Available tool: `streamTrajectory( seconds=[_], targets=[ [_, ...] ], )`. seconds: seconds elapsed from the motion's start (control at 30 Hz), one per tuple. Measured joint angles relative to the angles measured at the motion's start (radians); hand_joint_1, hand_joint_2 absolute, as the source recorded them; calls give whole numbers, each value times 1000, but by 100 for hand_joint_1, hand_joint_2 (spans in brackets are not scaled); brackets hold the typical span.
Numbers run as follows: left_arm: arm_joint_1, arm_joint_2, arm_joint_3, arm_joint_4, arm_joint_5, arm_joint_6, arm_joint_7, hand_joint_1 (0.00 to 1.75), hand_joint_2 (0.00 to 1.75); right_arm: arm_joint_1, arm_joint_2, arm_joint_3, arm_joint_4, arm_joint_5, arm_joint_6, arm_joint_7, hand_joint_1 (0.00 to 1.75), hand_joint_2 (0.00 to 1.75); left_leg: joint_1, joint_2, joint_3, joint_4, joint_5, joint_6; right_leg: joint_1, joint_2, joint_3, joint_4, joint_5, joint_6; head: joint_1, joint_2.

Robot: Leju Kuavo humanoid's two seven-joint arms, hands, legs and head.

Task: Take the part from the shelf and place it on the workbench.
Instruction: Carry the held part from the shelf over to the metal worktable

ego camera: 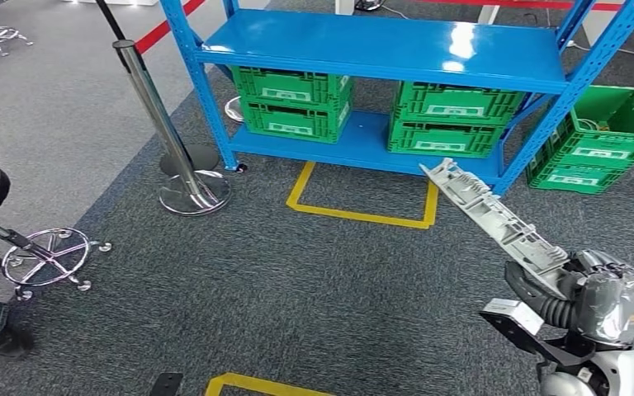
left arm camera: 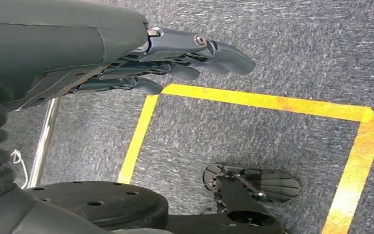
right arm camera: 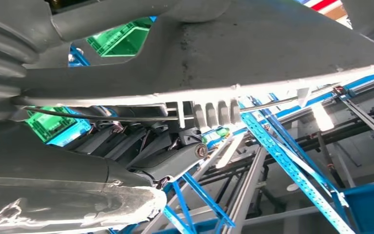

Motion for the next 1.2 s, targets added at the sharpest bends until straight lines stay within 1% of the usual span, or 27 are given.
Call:
streamTrajectory(
  seconds=[0.13, 0.17, 0.27, 0.3, 0.33, 0.43, 0.47, 0.5, 0.53, 0.57, 0.6, 0.63, 0.67, 0.7, 0.73, 0.77, 0.8, 0.87, 0.9, 0.93, 0.97, 1.0, 1.03, 1.07, 1.13, 1.17, 1.2],
  targets=[
    [0, 0, 0, 0, 0, -1, 0, 0, 175, 0, 0, -5, 0, 22, 0, 9, 175, 175, 1, 0, -6, 0, 5, -8, 0, 0, -6, 1, 4, -5, 0, 0],
    [0, 0, 0, 0, 0, -1, 0, 0, 175, 0, 0, -7, 0, 31, 0, 10, 175, 175, 0, 0, -8, 1, 5, -8, -2, -1, -6, 0, 6, -3, 0, 0],
    [0, 0, 0, 0, 1, -2, 0, 0, 175, 0, 0, -12, -2, 68, 0, 17, 175, 175, 0, -2, -5, -14, 16, 9, -4, -4, -5, -10, 14, 9, 0, 0],
    [-1, 0, 0, 0, 1, -2, 0, 0, 175, 0, 1, -14, -3, 80, 0, 18, 175, 175, 3, -3, -2, -27, 25, 15, -3, -3, -11, 0, 2, 12, 0, 0],
    [-1, -1, -1, 0, 3, -2, 0, 0, 175, -2, 1, -18, -4, 92, 0, 19, 175, 175, 7, -5, 1, -39, 34, 18, -3, -1, -25, 29, -21, 15, 2, 0],
    [-1, -2, -2, 0, 8, -4, 1, 0, 175, -6, 1, -32, -5, 117, 0, 17, 175, 175, 12, -16, -7, -44, 44, 15, -11, 2, -101, 213, -123, 27, 3, 0],
    [0, -3, -2, 0, 8, -5, 2, 0, 175, -5, 2, -36, -5, 121, 0, 17, 175, 175, 14, -22, -11, -43, 46, 12, -15, 2, -115, 252, -135, 32, 2, 0],
    [1, -3, -2, 0, 8, -7, 2, 0, 175, -5, 2, -40, -5, 123, 0, 16, 175, 175, 17, -29, -15, -40, 48, 7, -19, 2, -113, 256, -129, 38, 2, 0],
    [1, -3, -2, 0, 9, -9, 3, 0, 175, -6, 2, -44, -5, 124, 0, 16, 175, 175, 21, -38, -19, -34, 49, 1, -25, 3, -88, 216, -104, 45, 2, 0],
    [1, -4, -3, 0, 9, -11, 3, 0, 175, -7, 2, -48, -5, 124, 0, 16, 175, 175, 26, -47, -25, -25, 48, -6, -33, 13, -50, 147, -74, 54, 2, 0],
    [0, -2, -3, 0, 9, -14, 4, 0, 175, -9, 3, -51, -4, 124, 0, 16, 175, 175, 29, -57, -34, -13, 45, -16, -36, 30, -15, 85, -56, 62, 4, 0],
    [-1, -1, -3, 0, 9, -15, 5, 0, 175, -11, 3, -54, -4, 124, 0, 16, 175, 175, 30, -67, -43, 1, 42, -25, -40, 42, 11, 39, -44, 62, 6, 0],
    [-2, 1, -3, 0, 9, -15, 6, 0, 175, -12, 3, -57, -3, 124, 0, 16, 175, 175, 30, -74, -53, 13, 41, -32, -41, 52, 22, 21, -45, 57, 6, 0],
    [-1, 2, -4, 0, 9, -15, 6, 0, 175, -13, 4, -60, -2, 124, -1, 15, 175, 175, 29, -81, -60, 19, 43, -37, -38, 51, 20, 26, -48, 46, 6, 0],
    [1, 3, -4, 0, 9, -15, 7, 0, 175, -13, 5, -63, -1, 125, -1, 14, 175, 175, 29, -87, -66, 22, 46, -40, -38, 42, 17, 32, -45, 34, 4, 0],
    [3, 4, -5, 0, 9, -15, 8, 0, 175, -14, 6, -65, 0, 126, -1, 13, 175, 175, 31, -87, -70, 24, 47, -44, -37, 33, 13, 36, -43, 26, 2, 0],
    [5, 5, -5, 1, 9, -15, 8, 0, 175, -15, 8, -67, 0, 127, -1, 13, 175, 175, 31, -78, -77, 35, 39, -47, -36, 25, 10, 39, -41, 17, 0, 0],
    [5, 6, -8, 1, 10, -17, 10, 0, 175, -16, 10, -73, 0, 129, -1, 11, 175, 175, 32, -42, -114, 119, -16, -51, -33, 4, 5, 40, -37, 5, -6, 0],
    [3, 6, -9, 1, 10, -18, 10, 0, 175, -17, 11, -76, 0, 129, -1, 11, 175, 175, 31, -26, -144, 188, -54, -52, -30, -6, 3, 40, -36, 1, -8, 0],
    [2, 5, -10, 1, 10, -18, 10, 0, 175, -17, 11, -79, 0, 129, -1, 11, 175, 175, 31, -19, -174, 260, -88, -51, -26, -19, 0, 40, -35, -1, -10, 0],
    [2, 5, -10, 1, 10, -18, 10, 0, 175, -16, 12, -82, 0, 129, -1, 11, 175, 175, 30, -16, -192, 309, -107, -49, -22, -30, -2, 40, -35, -2, -10, 0],
    [3, 5, -11, 1, 10, -18, 10, 0, 175, -17, 12, -83, 0, 129, -1, 10, 175, 175, 29, -15, -195, 328, -110, -45, -18, -42, -4, 40, -34, -3, -10, 0],
    [4, 5, -11, 1, 10, -19, 10, 0, 175, -17, 13, -84, 0, 129, -1, 10, 175, 175, 26, -14, -178, 308, -95, -37, -13, -54, -4, 40, -34, -3, -10, 0],
    [4, 5, -12, 1, 10, -19, 9, 0, 175, -17, 14, -85, 0, 128, -1, 9, 175, 175, 21, -8, -142, 254, -68, -25, -9, -65, -3, 39, -34, -4, -10, 0],
    [1, 7, -13, 1, 10, -19, 9, 0, 175, -17, 16, -86, 0, 127, -1, 7, 175, 175, 2, 36, -63, 120, -28, 4, -1, -87, -1, 39, -35, -3, -9, 0],
    [-1, 8, -13, 1, 10, -19, 9, 0, 175, -17, 16, -87, 0, 127, -1, 7, 175, 175, -6, 54, -39, 75, -20, 13, 2, -98, -2, 39, -36, -2, -9, 0],
    [-2, 9, -14, 1, 10, -19, 9, 0, 175, -18, 17, -88, 0, 127, -1, 7, 175, 175, -12, 65, -30, 53, -21, 18, 3, -110, -2, 39, -36, 0, -9, 0]
  ],
)
